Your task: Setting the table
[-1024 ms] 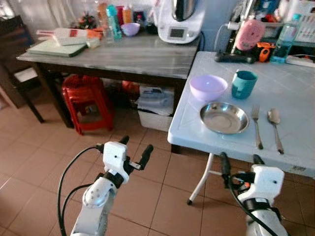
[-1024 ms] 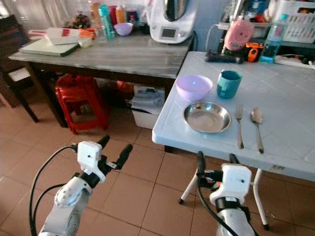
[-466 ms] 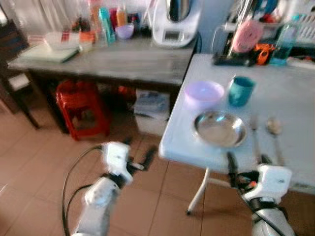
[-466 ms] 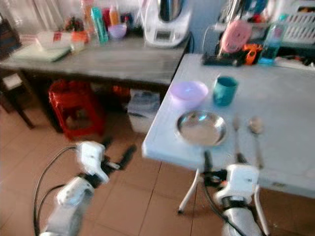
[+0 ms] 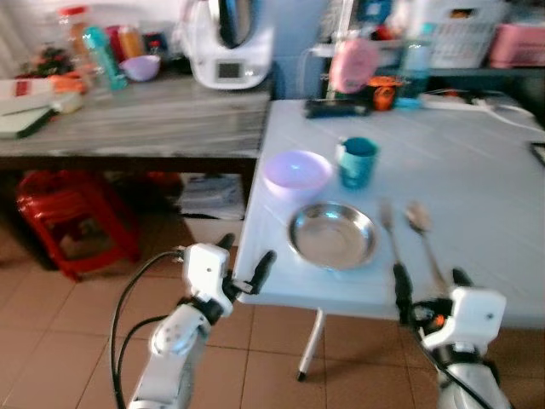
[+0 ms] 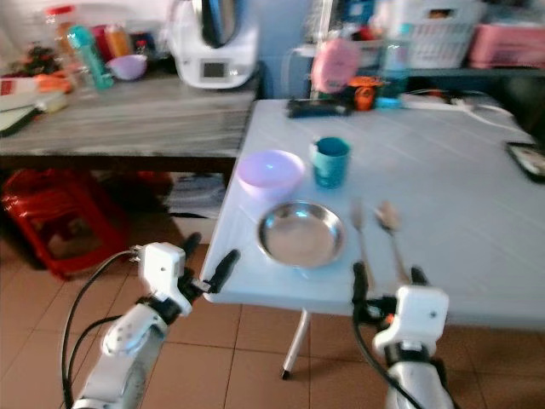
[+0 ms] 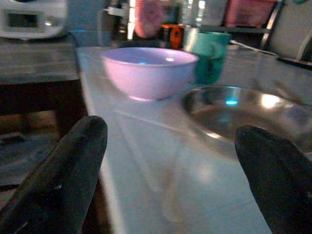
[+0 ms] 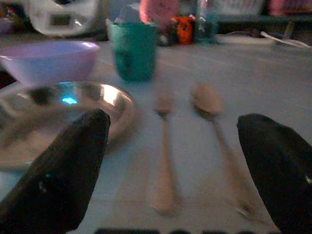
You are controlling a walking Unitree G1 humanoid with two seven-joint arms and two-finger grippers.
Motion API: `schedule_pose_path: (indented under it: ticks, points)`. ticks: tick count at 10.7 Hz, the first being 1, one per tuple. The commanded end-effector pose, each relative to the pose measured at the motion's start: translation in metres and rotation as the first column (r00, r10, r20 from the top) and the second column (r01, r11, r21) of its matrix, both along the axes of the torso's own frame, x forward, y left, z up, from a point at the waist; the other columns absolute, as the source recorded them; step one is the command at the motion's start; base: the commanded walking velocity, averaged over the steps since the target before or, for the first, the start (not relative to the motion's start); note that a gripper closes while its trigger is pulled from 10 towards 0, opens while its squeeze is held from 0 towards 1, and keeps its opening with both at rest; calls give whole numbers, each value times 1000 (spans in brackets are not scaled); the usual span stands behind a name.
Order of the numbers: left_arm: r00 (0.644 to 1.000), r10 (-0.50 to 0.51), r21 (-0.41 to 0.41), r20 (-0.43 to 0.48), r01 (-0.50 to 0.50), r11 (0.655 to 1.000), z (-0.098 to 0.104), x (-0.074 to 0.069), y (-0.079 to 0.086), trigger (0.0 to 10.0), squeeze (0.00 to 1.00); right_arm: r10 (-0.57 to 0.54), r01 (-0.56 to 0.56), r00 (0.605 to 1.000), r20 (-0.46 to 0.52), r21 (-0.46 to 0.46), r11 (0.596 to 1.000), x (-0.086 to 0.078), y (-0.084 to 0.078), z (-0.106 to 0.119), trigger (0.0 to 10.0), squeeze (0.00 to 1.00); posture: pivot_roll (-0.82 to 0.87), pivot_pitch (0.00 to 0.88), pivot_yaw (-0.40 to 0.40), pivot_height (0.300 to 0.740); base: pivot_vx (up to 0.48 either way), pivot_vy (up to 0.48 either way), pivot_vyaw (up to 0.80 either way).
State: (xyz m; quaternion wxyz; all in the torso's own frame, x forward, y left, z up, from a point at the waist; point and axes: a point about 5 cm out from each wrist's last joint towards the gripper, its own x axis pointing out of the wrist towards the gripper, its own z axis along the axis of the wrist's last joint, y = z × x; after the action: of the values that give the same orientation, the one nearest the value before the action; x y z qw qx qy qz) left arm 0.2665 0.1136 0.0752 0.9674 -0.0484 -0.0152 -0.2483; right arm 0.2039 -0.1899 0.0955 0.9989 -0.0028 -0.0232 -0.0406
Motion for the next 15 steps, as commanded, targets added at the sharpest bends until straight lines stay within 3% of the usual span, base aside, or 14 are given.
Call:
schedule_pose_path:
  ticks: [1,4,6,8,9,10,13,15]
  points:
    - [1000,28,25,-8,-28,999,-3,-2,9,10000,0,14,-14,1000,2,4,1000,0,5,0,10000,0,-51,0,57,740,0,0,0]
    - [998,63,39,6,-63,997,-1,-2,15,10000,0,19,-19,1000,7,-2,1000,1,4,2,10000,0,-52,5,71,740,0,0,0]
    - [999,-27,64,38,25,998,2,-11,16,10000,0,7,-6,1000,16,-10,1000,8,3,6,10000,0,-36,40,63,740,0,0,0]
    - [997,-58,74,44,54,996,1,-13,20,10000,0,26,-26,1000,9,5,1000,13,11,3,10000,0,-13,26,57,740,0,0,0]
    - [997,-65,91,33,62,994,1,-19,29,10000,0,102,-102,995,6,-26,994,14,22,2,10000,0,-5,22,66,740,0,0,0]
    - [997,-72,118,20,69,991,0,-20,37,10000,0,120,-120,993,4,-44,992,18,21,4,10000,0,-5,23,55,740,0,0,0]
    - [995,-87,115,47,81,990,4,-16,34,10000,0,109,-109,994,23,14,994,31,6,17,10000,0,15,31,56,740,0,0,0]
    - [979,-195,138,60,186,973,9,-19,24,10000,0,0,-1,1000,6,105,995,37,-9,16,10000,0,32,51,37,740,0,0,0]
